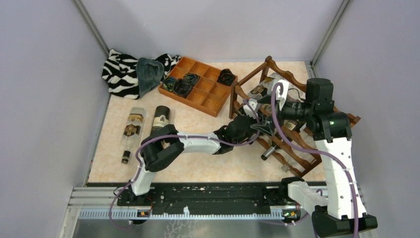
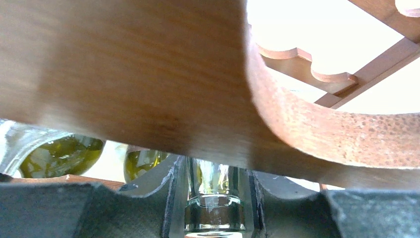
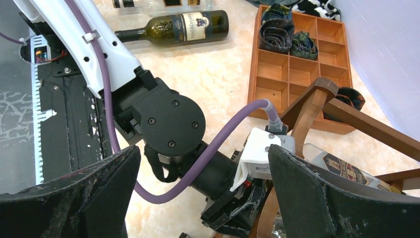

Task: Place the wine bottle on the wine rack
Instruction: Place the wine bottle in the wine rack.

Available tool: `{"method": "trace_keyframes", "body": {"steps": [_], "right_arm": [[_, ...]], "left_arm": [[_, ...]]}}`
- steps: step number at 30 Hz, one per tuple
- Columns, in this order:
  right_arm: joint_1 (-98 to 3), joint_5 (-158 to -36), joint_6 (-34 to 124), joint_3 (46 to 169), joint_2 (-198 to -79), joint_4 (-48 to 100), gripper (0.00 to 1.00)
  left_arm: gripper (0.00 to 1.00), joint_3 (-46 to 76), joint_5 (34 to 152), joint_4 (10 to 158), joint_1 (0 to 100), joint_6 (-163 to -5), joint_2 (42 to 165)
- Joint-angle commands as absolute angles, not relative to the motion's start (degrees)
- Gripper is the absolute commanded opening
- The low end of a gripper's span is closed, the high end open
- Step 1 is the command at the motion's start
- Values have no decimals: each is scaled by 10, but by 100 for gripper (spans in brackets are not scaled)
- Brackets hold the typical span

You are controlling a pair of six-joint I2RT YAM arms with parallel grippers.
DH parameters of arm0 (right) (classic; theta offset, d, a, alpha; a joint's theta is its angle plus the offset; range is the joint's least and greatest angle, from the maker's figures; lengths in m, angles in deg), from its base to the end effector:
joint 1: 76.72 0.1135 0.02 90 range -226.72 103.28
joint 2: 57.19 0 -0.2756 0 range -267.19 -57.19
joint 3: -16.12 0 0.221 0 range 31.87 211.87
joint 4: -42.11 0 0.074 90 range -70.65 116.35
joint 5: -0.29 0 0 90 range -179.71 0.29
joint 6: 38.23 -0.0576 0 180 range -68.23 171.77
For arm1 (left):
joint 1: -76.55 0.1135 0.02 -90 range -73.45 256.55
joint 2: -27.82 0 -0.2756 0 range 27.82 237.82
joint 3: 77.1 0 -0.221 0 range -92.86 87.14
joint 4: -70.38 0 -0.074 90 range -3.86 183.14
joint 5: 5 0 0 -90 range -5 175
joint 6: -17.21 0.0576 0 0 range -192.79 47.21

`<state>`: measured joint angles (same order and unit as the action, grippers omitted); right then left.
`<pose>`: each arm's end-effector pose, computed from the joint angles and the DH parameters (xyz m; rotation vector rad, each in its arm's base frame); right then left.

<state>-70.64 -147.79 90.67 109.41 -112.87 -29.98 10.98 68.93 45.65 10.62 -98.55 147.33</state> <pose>0.1199 0.0619 0.4169 -1.2146 1.5117 0.7146 0.2107 -0.4325 0.2445 0.3693 1.6746 -0.9928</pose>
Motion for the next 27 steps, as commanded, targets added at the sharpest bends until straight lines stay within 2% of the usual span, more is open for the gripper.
{"method": "trace_keyframes", "body": {"steps": [1, 11, 27], "right_arm": [[-714, -1495, 911, 1093, -1116, -286, 98], [-715, -1496, 911, 1092, -1113, -287, 98], [-718, -1501, 911, 1092, -1112, -288, 99]], "left_arm": [[15, 103, 664, 439, 103, -942, 1471], [28, 94, 658, 461, 99, -931, 1471], [27, 122, 670, 475, 89, -908, 1435]]}}
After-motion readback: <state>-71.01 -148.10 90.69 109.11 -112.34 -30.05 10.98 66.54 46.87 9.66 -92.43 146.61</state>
